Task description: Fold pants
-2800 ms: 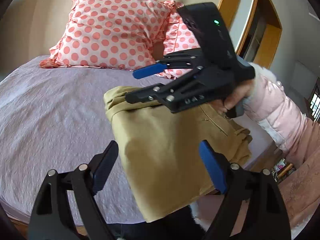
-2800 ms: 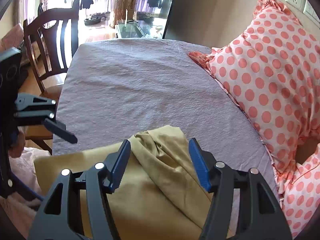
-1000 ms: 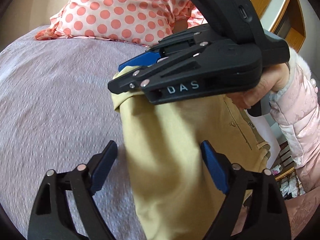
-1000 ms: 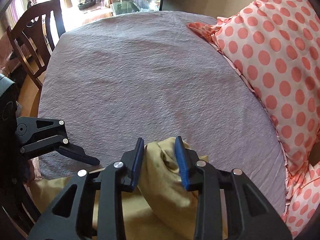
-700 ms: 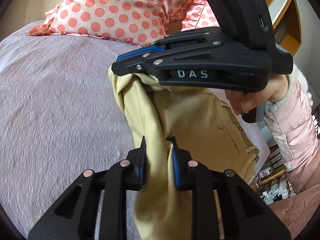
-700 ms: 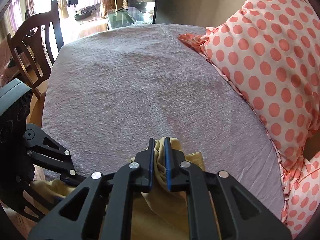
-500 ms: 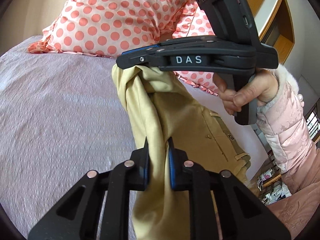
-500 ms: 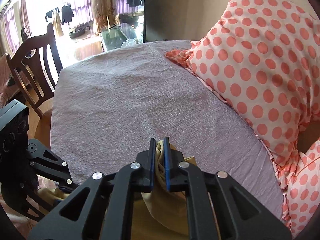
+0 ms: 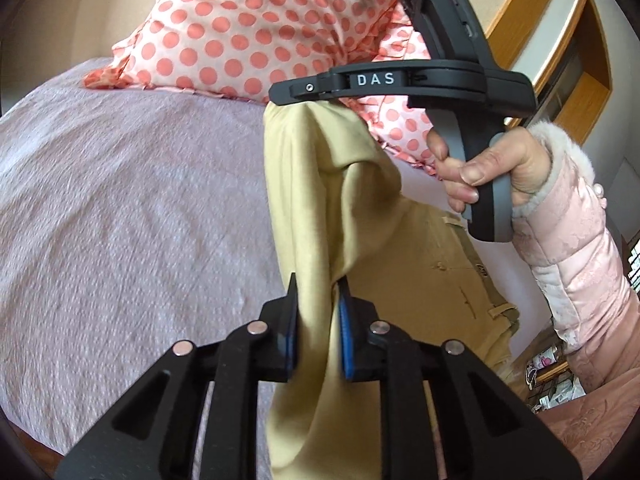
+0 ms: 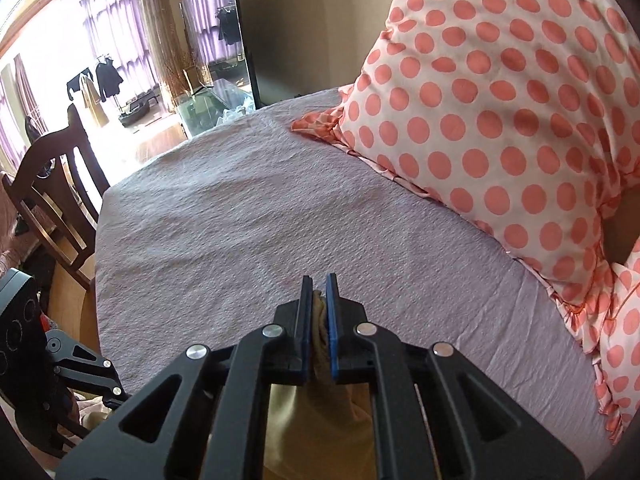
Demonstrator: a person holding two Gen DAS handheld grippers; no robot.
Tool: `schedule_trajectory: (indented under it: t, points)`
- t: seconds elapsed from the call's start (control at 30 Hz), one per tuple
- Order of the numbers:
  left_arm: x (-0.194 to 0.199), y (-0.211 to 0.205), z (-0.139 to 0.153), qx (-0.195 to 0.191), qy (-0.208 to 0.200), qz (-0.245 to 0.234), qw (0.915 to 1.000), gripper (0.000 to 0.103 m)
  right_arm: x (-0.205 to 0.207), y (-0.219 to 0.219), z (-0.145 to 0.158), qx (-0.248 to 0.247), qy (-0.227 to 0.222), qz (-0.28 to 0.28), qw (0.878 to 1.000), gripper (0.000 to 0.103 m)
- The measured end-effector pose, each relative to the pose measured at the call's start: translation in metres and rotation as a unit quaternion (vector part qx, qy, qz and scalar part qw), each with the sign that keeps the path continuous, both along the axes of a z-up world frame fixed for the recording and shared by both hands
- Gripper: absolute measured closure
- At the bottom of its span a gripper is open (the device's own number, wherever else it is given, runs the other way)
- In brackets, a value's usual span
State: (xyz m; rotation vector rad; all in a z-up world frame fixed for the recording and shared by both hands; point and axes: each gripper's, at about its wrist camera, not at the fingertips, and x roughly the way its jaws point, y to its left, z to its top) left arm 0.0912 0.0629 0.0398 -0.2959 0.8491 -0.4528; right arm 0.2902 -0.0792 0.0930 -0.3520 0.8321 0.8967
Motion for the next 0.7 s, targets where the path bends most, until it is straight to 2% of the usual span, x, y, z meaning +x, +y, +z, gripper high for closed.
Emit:
schedule_trajectory:
  t: [0.1, 0.13, 0.17, 0.2, 0.27, 0.33, 0.43, 0.5, 0.57, 0.67, 0.7]
  points:
    - [-0.003, 0.008, -0.006, 0.015, 0.009, 0.020, 0.9997, 0.062, -0.005, -0.008, -0.002, -0.009, -0.032, -0.027, 0.999, 0.073]
    - [-0.006, 0.013, -0.004, 0.019, 0.003, 0.028, 0.9994, 0.056, -0.006, -0.019, 0.003, -0.001, -0.041, -0.046, 0.998, 0.053]
    - [-0.009, 0.018, 0.001, 0.027, -0.004, 0.040, 0.9988, 0.052, -0.009, -0.033, 0.010, 0.007, -0.055, -0.070, 0.996, 0.042]
    - [-0.012, 0.025, 0.007, 0.035, -0.014, 0.053, 0.9979, 0.043, -0.014, -0.049, 0.017, 0.020, -0.065, -0.086, 0.994, 0.041]
    - [-0.016, 0.041, 0.021, 0.036, -0.040, 0.074, 0.9958, 0.040, -0.032, -0.085, 0.029, 0.058, -0.066, -0.100, 0.991, 0.041]
    - [-0.013, 0.048, 0.036, 0.026, -0.060, 0.076, 0.9949, 0.035, -0.052, -0.116, 0.031, 0.081, -0.056, -0.115, 0.988, 0.041]
    - [-0.007, 0.028, 0.052, 0.016, -0.082, 0.025, 0.9961, 0.030, -0.082, -0.152, 0.019, 0.101, -0.021, -0.130, 0.986, 0.042]
    - [0.007, 0.001, 0.052, 0.023, -0.075, -0.024, 0.9966, 0.029, -0.100, -0.165, 0.002, 0.097, 0.000, -0.138, 0.986, 0.042]
    - [0.015, -0.032, 0.044, 0.060, -0.062, -0.068, 0.9940, 0.029, -0.113, -0.171, -0.021, 0.070, 0.028, -0.156, 0.985, 0.042]
    - [0.021, -0.058, 0.017, 0.130, -0.021, -0.102, 0.9861, 0.029, -0.130, -0.184, -0.062, 0.030, 0.084, -0.191, 0.977, 0.041]
    - [0.022, -0.060, 0.007, 0.149, -0.002, -0.105, 0.9833, 0.031, -0.140, -0.191, -0.069, 0.040, 0.082, -0.197, 0.976, 0.041]
